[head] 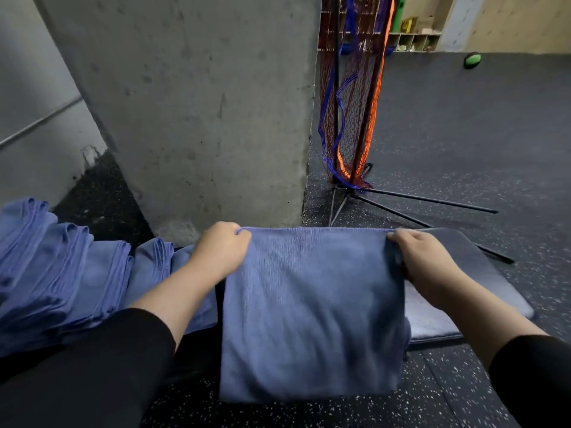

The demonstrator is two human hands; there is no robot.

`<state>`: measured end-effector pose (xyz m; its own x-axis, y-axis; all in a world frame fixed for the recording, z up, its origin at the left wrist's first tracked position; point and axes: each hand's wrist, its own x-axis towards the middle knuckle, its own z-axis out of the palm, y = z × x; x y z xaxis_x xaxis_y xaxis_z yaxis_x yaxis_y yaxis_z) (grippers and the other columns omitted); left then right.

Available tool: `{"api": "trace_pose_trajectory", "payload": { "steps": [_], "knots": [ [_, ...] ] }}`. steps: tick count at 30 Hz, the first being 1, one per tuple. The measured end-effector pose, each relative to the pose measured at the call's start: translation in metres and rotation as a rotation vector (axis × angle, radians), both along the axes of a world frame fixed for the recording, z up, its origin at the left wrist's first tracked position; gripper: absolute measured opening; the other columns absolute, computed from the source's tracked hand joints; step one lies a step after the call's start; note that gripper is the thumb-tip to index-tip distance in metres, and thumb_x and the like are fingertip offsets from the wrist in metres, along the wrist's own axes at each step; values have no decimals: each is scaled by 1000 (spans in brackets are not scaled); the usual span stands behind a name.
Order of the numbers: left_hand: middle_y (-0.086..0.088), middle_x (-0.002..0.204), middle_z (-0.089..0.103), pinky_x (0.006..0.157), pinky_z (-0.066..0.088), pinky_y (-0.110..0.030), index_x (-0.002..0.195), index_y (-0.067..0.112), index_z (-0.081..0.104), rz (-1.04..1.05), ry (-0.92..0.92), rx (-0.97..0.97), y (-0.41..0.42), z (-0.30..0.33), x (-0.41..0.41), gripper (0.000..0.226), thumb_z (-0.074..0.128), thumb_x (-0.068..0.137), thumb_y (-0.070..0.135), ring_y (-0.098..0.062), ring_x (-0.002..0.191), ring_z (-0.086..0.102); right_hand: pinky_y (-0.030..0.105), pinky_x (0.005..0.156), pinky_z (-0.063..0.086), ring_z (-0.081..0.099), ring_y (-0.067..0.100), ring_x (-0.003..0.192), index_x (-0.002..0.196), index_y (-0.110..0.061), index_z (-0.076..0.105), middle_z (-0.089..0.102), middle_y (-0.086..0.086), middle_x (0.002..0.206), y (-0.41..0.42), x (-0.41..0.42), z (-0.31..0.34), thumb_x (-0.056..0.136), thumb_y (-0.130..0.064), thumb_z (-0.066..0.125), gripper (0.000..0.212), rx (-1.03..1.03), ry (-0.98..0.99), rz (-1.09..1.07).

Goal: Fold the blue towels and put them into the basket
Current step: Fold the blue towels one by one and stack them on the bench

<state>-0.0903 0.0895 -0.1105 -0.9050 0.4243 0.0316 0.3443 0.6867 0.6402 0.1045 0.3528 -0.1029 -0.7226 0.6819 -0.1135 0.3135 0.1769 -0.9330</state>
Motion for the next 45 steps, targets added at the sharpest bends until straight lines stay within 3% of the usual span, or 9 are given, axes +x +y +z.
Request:
{"api": "trace_pose_trajectory", "payload": {
  "steps": [5, 8, 16, 21, 26, 32, 36, 40, 45],
  "knots": [
    [-19, 86, 64, 62, 30, -33, 66, 12, 44, -165, 80, -363, 17, -29, -9, 34, 50, 99, 21, -37, 84, 57, 33, 58, 36, 46, 21, 64, 80, -2, 59, 54, 6, 63, 11, -23, -38, 99, -19, 51, 26, 463, -291, 190],
    [-15, 94, 65, 67, 34, -31, 77, 14, 52, -236, 99, -506, 25, -41, -18, 28, 48, 102, 25, -29, 82, 49, 37, 59, 31, 52, 28, 71, 80, -6, 57, 57, 5, 66, 18, -32, -51, 101, -18, 48, 26, 553, -405, 194],
    [-12, 101, 67, 71, 40, -31, 90, 10, 62, -160, 87, -540, 40, -47, -53, 25, 47, 102, 27, -33, 95, 61, 34, 72, 35, 60, 40, 100, 80, -14, 53, 68, 23, 105, 41, -57, -64, 102, -22, 44, 25, 630, -421, 62],
    [-1, 83, 52, 63, 35, -32, 86, 14, 53, -102, 201, -589, 47, -55, -50, 13, 53, 97, 20, -28, 81, 52, 36, 72, 40, 60, 39, 99, 89, -11, 58, 68, 19, 105, 40, -64, -72, 98, -26, 52, 18, 662, -459, 30],
    [0, 105, 52, 75, 34, -35, 107, 18, 60, -292, 363, -606, 47, -62, -48, 16, 53, 93, 18, -27, 105, 55, 44, 92, 49, 52, 34, 118, 125, -19, 59, 55, 8, 124, 38, -63, -76, 91, -34, 60, 37, 827, -554, 197],
    [3, 96, 50, 78, 27, -34, 101, 17, 60, -340, 383, -634, 45, -65, -45, 14, 51, 91, 11, -24, 103, 54, 43, 92, 45, 53, 31, 121, 126, -23, 57, 58, 3, 129, 35, -66, -70, 92, -32, 59, 35, 828, -695, 269],
    [-4, 99, 65, 74, 37, -32, 100, 14, 65, -257, 206, -482, 43, -56, -45, 20, 53, 85, 5, -28, 98, 60, 36, 81, 43, 58, 32, 108, 97, -21, 56, 66, 6, 114, 32, -64, -61, 87, -25, 62, 12, 763, -683, 254],
    [5, 75, 61, 58, 37, -28, 77, 16, 63, -161, 6, -119, 30, -33, -45, 10, 69, 85, 13, -18, 77, 56, 34, 64, 35, 58, 31, 87, 92, -12, 58, 64, 9, 90, 29, -55, -35, 84, -17, 66, 12, 665, -500, 193],
    [-1, 73, 61, 61, 38, -30, 78, 13, 60, -118, -118, 223, -2, 13, -30, 20, 76, 88, 20, -14, 64, 50, 32, 55, 31, 42, 17, 62, 76, -10, 54, 52, 2, 67, 25, -28, 13, 85, -22, 76, 27, 522, -200, 129]
  ]
}}
